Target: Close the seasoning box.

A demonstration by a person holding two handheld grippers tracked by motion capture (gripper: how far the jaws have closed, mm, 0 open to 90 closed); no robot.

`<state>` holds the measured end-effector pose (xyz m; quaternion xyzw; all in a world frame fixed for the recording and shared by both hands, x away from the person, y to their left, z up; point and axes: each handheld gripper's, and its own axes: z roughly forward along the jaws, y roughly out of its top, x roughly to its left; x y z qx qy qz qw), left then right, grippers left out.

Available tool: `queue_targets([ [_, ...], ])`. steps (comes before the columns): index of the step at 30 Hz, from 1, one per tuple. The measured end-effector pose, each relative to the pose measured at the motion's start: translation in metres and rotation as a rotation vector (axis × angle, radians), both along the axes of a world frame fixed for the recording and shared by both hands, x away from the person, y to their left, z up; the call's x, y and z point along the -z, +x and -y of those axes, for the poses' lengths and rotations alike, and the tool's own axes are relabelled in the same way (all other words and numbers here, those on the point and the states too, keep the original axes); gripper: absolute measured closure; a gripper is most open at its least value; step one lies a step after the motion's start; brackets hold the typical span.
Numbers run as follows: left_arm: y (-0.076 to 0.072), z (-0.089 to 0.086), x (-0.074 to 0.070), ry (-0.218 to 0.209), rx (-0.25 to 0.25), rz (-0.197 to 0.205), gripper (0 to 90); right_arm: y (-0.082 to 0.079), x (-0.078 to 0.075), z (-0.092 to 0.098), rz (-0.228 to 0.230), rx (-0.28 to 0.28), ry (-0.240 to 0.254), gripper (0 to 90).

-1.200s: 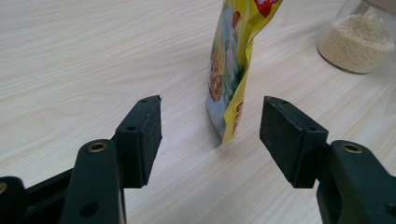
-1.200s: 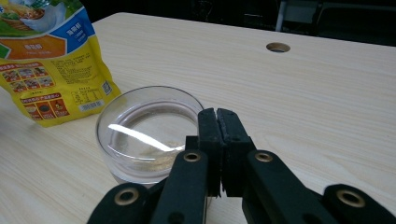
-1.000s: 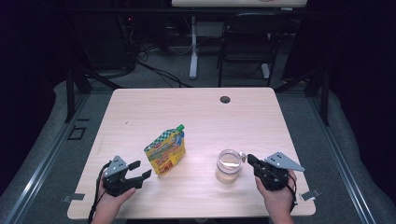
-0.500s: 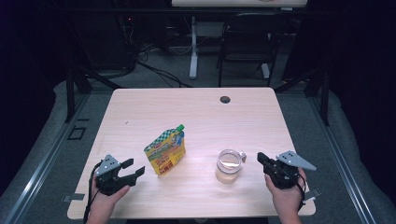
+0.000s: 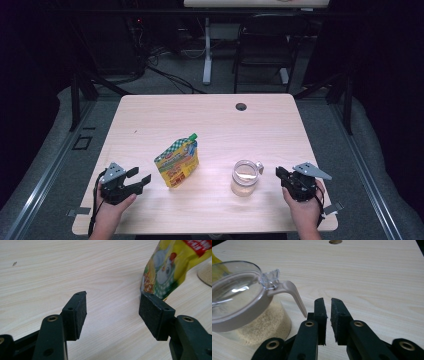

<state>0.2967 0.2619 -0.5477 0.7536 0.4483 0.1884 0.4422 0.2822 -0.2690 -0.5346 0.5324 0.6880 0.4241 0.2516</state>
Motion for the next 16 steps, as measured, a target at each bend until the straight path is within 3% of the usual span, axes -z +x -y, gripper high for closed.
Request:
queue_targets([
  [7, 0.006, -0.004, 0.005, -0.001, -0.021, -0.018, 39.3, 0.005, 0.01, 0.007, -0.028, 0.037, 0.0, 73.7],
  [16, 0.009, -0.008, 0.006, -0.018, -0.04, -0.025, 39.3, 0.009, 0.019, 0.012, -0.022, 0.095, -0.021, 45.0],
])
